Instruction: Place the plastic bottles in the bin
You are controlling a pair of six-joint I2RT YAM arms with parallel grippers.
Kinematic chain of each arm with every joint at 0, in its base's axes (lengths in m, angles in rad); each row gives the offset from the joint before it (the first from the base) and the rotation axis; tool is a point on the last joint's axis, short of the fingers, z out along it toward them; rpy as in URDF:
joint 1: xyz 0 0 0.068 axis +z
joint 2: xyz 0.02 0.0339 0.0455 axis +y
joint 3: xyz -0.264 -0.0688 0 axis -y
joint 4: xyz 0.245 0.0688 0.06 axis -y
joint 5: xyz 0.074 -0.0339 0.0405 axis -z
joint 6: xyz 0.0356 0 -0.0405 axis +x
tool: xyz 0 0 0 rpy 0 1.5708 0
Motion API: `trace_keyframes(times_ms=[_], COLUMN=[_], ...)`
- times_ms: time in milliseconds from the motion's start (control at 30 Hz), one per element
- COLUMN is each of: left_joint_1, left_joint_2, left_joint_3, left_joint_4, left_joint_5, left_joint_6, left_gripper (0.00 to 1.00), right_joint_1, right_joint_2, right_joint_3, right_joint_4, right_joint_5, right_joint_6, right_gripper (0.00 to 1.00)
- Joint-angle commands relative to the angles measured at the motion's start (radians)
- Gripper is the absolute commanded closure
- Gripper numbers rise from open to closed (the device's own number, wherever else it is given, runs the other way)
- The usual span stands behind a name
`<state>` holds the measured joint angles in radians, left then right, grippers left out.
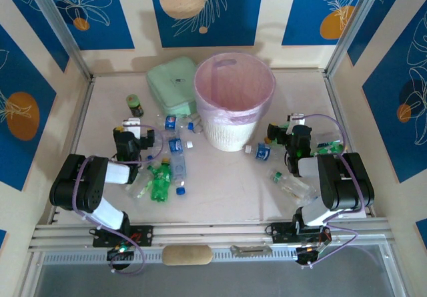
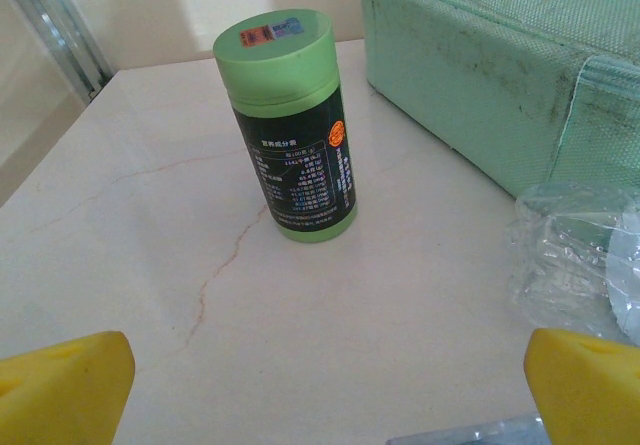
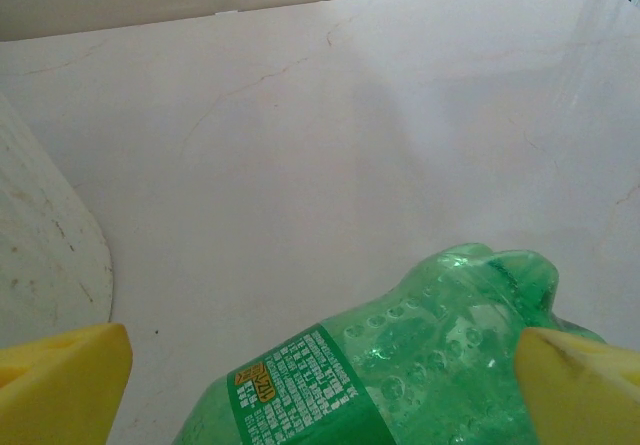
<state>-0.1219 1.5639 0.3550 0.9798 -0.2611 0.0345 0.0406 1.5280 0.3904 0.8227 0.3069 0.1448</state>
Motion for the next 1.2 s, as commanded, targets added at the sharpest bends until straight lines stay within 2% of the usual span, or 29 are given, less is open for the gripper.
trace_keyframes(times_ms=[0, 133, 333, 433, 467, 567, 667, 767, 900, 1033, 1167], left_joint_1=[0.012, 0.010, -0.016, -0.024, -0.027, -0.040, -0.062, -0.082, -0.111, -0.170, -0.249], left_joint_2=[0.004, -0.025, -0.242, -0.330, -0.348, -0.380, -0.396, -0.417, -0.438, -0.432, -0.402], left_joint_3=[0.003, 0.001, 0.056, 0.083, 0.094, 0.145, 0.182, 0.189, 0.197, 0.209, 0.209], left_joint_4=[0.002, -0.011, -0.278, -0.341, -0.359, -0.451, -0.525, -0.552, -0.597, -0.631, -0.624], left_joint_5=[0.023, 0.014, -0.081, -0.050, -0.027, 0.026, 0.070, 0.099, 0.153, 0.201, 0.202], left_joint_6=[-0.004, 0.002, -0.003, -0.088, -0.126, -0.222, -0.296, -0.367, -0.471, -0.510, -0.528], left_gripper=[0.00, 0.00, 0.00, 0.00, 0.00, 0.00, 0.00, 0.00, 0.00, 0.00, 0.00], right_joint_1=[-0.004, 0.012, 0.052, 0.082, 0.096, 0.107, 0.024, -0.047, -0.115, -0.170, -0.165], right_joint_2=[-0.006, -0.031, -0.037, -0.040, -0.066, -0.245, -0.364, -0.404, -0.401, -0.317, -0.226], right_joint_3=[0.003, -0.009, -0.096, -0.110, -0.106, -0.028, 0.117, 0.217, 0.366, 0.559, 0.668], right_joint_4=[0.026, 0.033, 0.193, 0.234, 0.212, -0.101, -0.481, -0.697, -0.997, -1.311, -1.463], right_joint_5=[-0.006, 0.029, 0.070, 0.082, 0.120, 0.160, 0.126, 0.078, -0.002, -0.174, -0.295], right_joint_6=[0.000, -0.010, -0.047, -0.085, -0.092, -0.071, 0.080, 0.222, 0.388, 0.461, 0.494], right_gripper=[0.01, 0.01, 0.00, 0.00, 0.00, 0.00, 0.01, 0.00, 0.01, 0.03, 0.10])
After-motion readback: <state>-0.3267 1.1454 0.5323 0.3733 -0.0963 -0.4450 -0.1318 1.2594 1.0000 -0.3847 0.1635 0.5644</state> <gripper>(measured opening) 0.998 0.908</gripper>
